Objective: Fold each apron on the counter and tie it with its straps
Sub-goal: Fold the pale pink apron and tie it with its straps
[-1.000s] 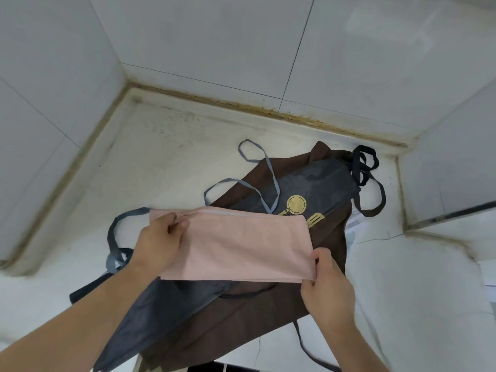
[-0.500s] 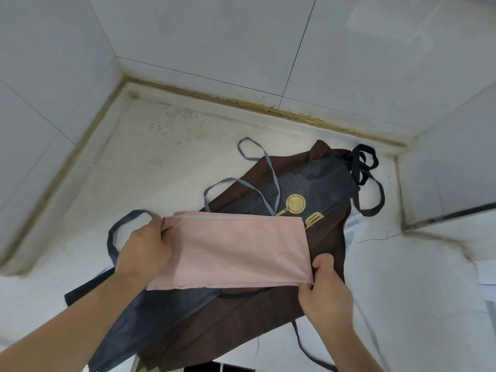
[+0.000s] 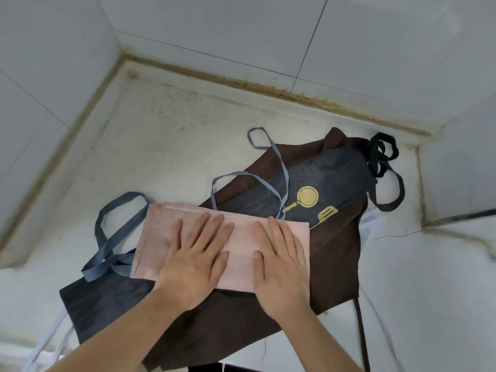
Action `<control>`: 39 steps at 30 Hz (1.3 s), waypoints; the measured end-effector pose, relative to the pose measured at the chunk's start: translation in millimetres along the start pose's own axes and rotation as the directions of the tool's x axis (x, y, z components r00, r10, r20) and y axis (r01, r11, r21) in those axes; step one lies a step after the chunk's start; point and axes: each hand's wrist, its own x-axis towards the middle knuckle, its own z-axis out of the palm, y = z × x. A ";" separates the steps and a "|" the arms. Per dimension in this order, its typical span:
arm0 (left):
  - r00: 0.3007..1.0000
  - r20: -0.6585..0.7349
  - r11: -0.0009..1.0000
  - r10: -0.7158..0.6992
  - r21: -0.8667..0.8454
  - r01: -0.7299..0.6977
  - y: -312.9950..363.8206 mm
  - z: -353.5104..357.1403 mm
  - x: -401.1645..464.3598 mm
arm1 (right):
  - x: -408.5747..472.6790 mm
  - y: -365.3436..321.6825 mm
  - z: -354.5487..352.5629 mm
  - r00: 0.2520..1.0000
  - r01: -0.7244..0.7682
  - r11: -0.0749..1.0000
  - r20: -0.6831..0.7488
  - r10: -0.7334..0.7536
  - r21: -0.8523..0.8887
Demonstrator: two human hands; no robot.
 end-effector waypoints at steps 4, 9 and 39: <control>0.997 -0.033 0.992 -0.075 0.103 0.078 -34.5 -5.6 -7.4 | -2.0 23.3 21.4 1.000 -0.005 0.994 -0.021 0.003 -0.110; 0.992 0.020 0.982 -0.124 0.145 0.120 -35.2 -14.3 -8.2 | -1.3 19.2 19.3 1.000 -0.022 0.992 0.000 0.023 -0.121; 0.990 0.080 0.988 0.119 -0.112 -0.110 29.8 -48.0 0.5 | -21.7 40.6 -55.1 0.727 -0.682 0.548 0.369 0.580 0.484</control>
